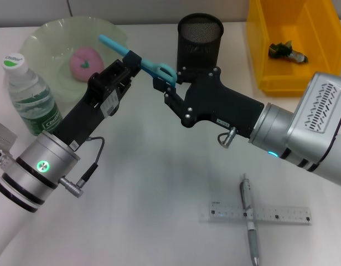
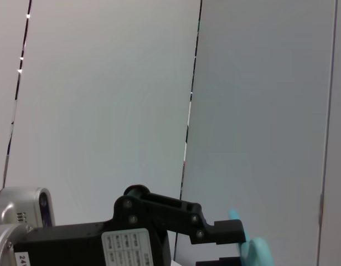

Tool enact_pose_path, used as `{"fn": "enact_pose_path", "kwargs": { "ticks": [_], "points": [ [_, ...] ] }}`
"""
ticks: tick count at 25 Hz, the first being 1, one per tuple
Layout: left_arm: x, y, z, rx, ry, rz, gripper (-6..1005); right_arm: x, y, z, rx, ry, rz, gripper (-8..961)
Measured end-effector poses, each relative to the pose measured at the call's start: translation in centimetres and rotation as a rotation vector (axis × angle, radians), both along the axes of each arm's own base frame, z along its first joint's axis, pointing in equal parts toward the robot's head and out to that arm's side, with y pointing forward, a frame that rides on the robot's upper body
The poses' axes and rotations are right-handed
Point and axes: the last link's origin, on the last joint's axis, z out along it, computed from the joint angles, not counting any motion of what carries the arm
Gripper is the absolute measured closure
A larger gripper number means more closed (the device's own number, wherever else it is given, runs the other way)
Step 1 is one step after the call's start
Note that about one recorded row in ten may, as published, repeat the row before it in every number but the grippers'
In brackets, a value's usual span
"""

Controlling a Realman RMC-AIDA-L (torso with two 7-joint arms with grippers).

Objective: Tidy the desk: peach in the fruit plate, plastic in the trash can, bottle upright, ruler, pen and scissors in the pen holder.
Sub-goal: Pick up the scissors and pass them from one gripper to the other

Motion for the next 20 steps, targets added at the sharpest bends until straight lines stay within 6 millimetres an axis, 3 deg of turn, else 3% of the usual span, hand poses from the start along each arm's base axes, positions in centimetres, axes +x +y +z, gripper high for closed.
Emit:
{"fn": "enact_pose_path", "kwargs": {
  "ticks": [12, 20],
  "points": [
    [0.43, 0.11, 0.05, 0.002, 0.009, -0.035, 743, -0.02, -0.01, -0.02, -0.001, 0.0, 0.0, 878],
    [0.35, -0.03, 0.0, 0.002, 0.013, -0.035, 704, 0.02, -0.38, -0.27, 0.016, -0.011, 0.012, 878]
  ]
}}
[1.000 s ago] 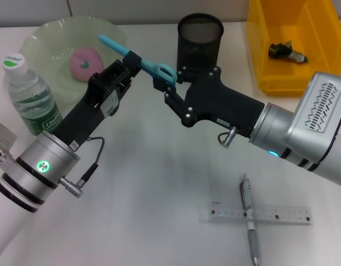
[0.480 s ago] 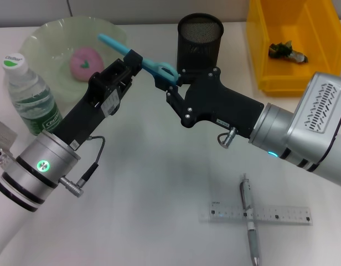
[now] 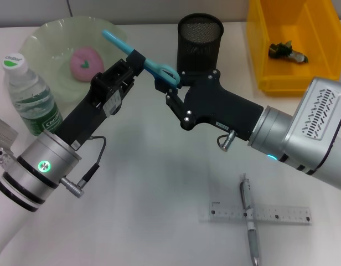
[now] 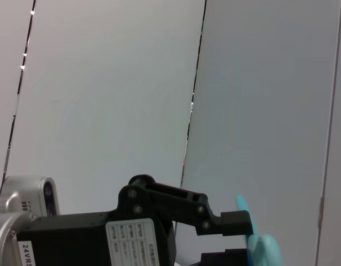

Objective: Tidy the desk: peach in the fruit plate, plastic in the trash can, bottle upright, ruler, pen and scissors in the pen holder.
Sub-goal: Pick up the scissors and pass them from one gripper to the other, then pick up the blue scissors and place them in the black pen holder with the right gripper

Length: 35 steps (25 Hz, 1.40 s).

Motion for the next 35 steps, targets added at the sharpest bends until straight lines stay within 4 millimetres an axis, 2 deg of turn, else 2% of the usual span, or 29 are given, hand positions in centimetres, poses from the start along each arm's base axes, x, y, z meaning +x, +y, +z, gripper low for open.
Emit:
{"fn": "enact_pose_path", "kwargs": {
  "ticks": [30, 32, 35],
  "points": [
    [-0.08, 0.27, 0.69, 0.053, 0.04, -0.039, 556, 0.03, 0.17, 0.19, 0.016, 0.014, -0.015, 870],
    [-0.01, 0.31, 0.72, 0.054, 0.04, -0.043, 414, 0.02, 0.17, 0.19, 0.016, 0.014, -0.015, 870],
    [-0.04, 0.34, 0.77, 0.057, 0.04, -0.042, 310, 0.02, 0.16, 0.19, 0.016, 0.014, -0.014, 869]
  ]
}}
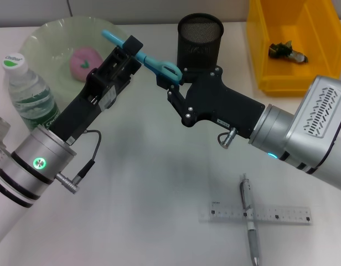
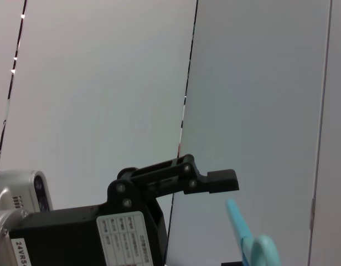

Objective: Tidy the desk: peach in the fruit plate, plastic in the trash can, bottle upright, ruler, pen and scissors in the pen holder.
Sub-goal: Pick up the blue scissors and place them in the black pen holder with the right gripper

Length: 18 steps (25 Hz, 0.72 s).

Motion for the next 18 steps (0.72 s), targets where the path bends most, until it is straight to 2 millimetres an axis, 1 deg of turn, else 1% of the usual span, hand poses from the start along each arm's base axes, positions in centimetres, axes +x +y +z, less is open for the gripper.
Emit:
{"fn": "enact_pose_path", "kwargs": {
  "ticks": [3, 8, 13, 14, 18],
  "points": [
    [-0.03, 0.08, 0.09, 0.002, 0.001, -0.001, 206, -0.01, 0.0, 0.01, 0.0, 0.001, 0.001, 868],
    [-0.07, 0.21, 0.12, 0.004, 0.012, -0.004, 184, 0.01, -0.01, 0.02, 0.001, 0.002, 0.0, 867],
    [-0.07, 0.49, 0.22, 0.012, 0.053, -0.031, 184, 0.06, 0.0, 0.14, -0.001, 0.011, -0.006, 866],
    [0.12, 0.64, 0.18, 0.02, 0.103, -0.075, 184, 0.09, 0.01, 0.17, -0.001, 0.015, -0.011, 866],
    [0.33, 0.58, 0.0, 0.063, 0.196, -0.145, 184, 0.34, 0.06, 0.37, -0.009, 0.034, -0.036, 865]
  ]
}}
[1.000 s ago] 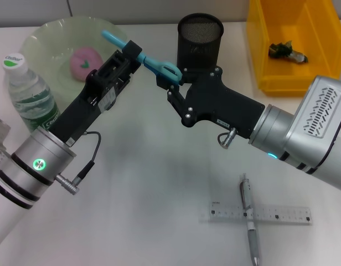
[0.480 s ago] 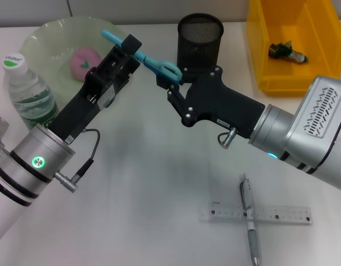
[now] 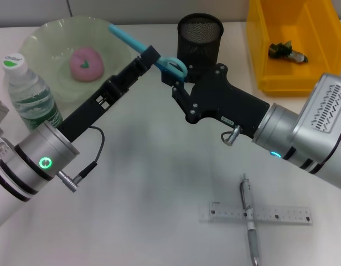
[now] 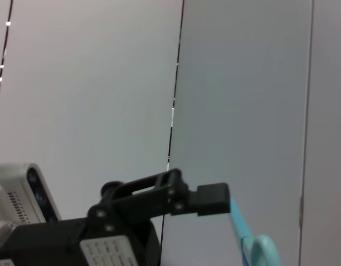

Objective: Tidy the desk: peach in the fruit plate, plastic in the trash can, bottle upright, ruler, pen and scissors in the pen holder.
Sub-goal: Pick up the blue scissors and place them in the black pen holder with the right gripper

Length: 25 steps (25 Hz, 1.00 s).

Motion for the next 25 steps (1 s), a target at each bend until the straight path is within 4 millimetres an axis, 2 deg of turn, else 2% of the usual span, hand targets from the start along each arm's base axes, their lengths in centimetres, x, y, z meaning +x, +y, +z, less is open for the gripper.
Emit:
{"fn": "enact_pose_path", "kwargs": {
  "ticks": [6, 15, 21, 25],
  "points": [
    [-0.4, -0.5, 0.2, 0.128, 0.145, -0.102, 184, 0.4, 0.4, 0.5, -0.034, 0.033, -0.043, 863],
    [-1.2, -1.5, 0.3, 0.306, 0.451, -0.369, 184, 1.7, 1.0, 1.7, -0.132, 0.083, -0.137, 861],
    [-1.7, -1.9, 0.4, 0.38, 0.53, -0.418, 184, 2.5, 1.1, 1.8, -0.225, 0.057, -0.177, 859],
    [-2.9, -1.9, 0.9, 0.449, 0.639, -0.439, 184, 3.8, 1.1, 2.0, -0.266, -0.011, -0.205, 858]
  ]
}}
